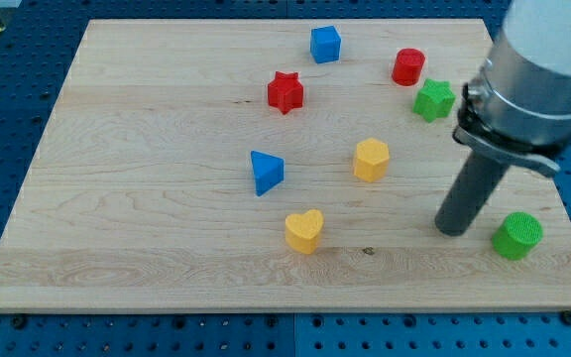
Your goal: Place the green circle at the bottom right side of the board
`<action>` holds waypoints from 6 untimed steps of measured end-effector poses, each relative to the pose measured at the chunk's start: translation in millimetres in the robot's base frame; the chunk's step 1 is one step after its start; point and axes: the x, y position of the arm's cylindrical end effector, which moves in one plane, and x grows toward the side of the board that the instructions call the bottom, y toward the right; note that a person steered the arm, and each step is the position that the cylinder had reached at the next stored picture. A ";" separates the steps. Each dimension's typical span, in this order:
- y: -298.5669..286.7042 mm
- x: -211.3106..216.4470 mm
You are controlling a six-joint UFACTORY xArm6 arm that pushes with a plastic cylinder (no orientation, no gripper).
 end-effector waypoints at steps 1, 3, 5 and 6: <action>23.3 -1.0; 35.5 19.0; 85.2 -14.1; 86.3 13.0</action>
